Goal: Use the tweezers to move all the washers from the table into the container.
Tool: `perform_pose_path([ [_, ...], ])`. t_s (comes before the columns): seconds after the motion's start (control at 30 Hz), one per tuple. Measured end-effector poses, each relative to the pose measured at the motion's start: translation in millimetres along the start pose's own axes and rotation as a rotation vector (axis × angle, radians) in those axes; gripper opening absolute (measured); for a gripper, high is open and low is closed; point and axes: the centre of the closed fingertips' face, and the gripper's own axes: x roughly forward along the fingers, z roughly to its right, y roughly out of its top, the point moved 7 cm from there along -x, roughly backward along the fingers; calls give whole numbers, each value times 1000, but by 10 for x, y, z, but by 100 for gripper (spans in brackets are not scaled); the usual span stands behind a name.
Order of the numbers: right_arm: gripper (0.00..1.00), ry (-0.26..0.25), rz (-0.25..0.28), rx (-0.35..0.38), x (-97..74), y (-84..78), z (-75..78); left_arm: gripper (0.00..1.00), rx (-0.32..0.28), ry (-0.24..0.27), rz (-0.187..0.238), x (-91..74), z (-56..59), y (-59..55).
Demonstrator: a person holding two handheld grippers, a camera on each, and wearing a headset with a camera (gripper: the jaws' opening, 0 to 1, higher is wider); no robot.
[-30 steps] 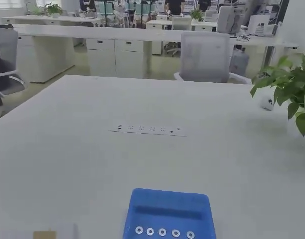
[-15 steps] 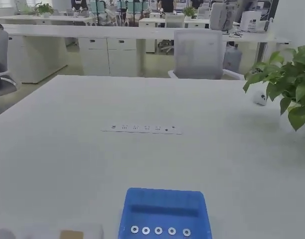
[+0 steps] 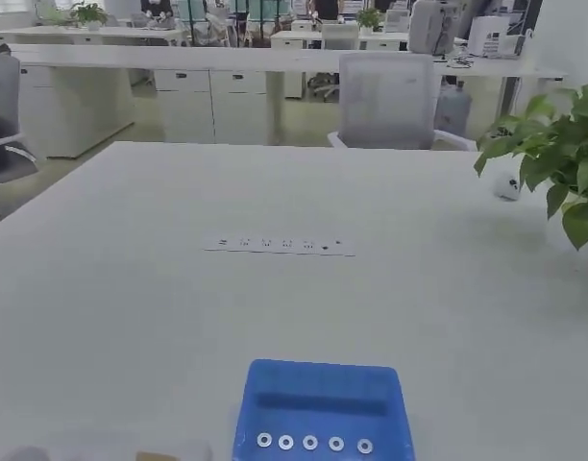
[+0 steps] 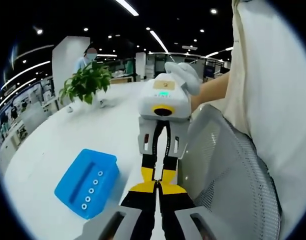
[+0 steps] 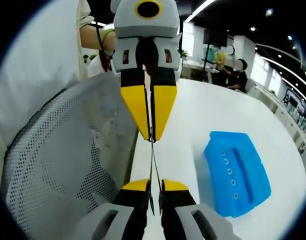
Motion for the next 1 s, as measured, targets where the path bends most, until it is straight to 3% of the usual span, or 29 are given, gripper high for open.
perform_pose_path([
  [0.23,6,-24,-26,5,110,-69,70,0,28,23,-93,58,-51,-167],
  [0.47,10,-47,-6,80,121,-140,90,0,27,-6,-157,92,-118,-312],
  [0.77,28,-181,56,177,-232,-189,46,0,22,-47,-265,116,-184,-549],
  [0.9,35,-261,86,260,-435,-263,30,0,36,-64,-318,165,-204,-634],
  [1.0,41,-313,142,357,-602,-281,11,0,36,-75,-346,193,-238,-685],
])
